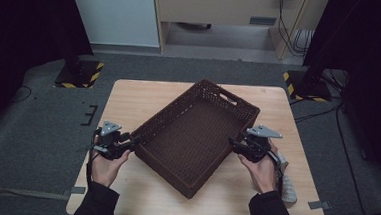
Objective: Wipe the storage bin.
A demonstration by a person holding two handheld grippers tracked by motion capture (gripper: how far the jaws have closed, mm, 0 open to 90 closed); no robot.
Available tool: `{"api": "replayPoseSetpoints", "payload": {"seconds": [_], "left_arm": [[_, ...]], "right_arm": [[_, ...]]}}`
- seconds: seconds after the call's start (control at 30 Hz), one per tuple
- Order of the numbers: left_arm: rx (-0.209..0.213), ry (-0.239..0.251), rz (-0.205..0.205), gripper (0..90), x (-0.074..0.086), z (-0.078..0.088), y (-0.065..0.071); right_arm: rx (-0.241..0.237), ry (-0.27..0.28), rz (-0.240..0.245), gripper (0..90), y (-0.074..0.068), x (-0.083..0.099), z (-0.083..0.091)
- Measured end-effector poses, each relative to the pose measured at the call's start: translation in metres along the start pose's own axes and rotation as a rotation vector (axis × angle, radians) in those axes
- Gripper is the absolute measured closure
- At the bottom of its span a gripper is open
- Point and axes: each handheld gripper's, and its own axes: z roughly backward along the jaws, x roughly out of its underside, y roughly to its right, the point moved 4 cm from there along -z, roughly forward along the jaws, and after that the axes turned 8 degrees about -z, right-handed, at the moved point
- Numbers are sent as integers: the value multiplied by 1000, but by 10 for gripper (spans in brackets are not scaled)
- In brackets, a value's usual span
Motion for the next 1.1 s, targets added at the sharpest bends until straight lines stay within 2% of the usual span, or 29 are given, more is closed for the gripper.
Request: {"api": "replayPoseSetpoints", "payload": {"seconds": [0.1,0.17,0.3,0.43,0.57,0.7,0.83,0.93,0.97,1.1], "left_arm": [[-17,-3,5,557,-2,-4,-2],[-23,-5,0,565,-4,-7,-5],[-44,-2,-10,575,-9,-17,-12],[-55,4,-15,583,-15,-27,-19],[-50,6,-7,585,-18,-28,-21],[-32,34,27,521,-12,-19,-12],[-8,42,35,492,-4,-12,5],[-10,36,22,484,-1,-13,14],[-5,27,21,484,-1,-15,15],[-27,10,11,503,-4,-21,11]], "right_arm": [[-8,-3,7,503,1,-2,4],[14,12,10,476,6,-4,5],[38,44,-17,452,19,-10,3],[60,28,-12,440,25,-12,-1],[69,9,7,441,22,-7,-1],[48,23,-35,472,22,-3,2],[42,23,-28,494,19,-1,6],[37,16,-10,493,18,-3,9],[37,16,-2,486,19,-4,10],[64,79,-20,466,31,-8,18]]}}
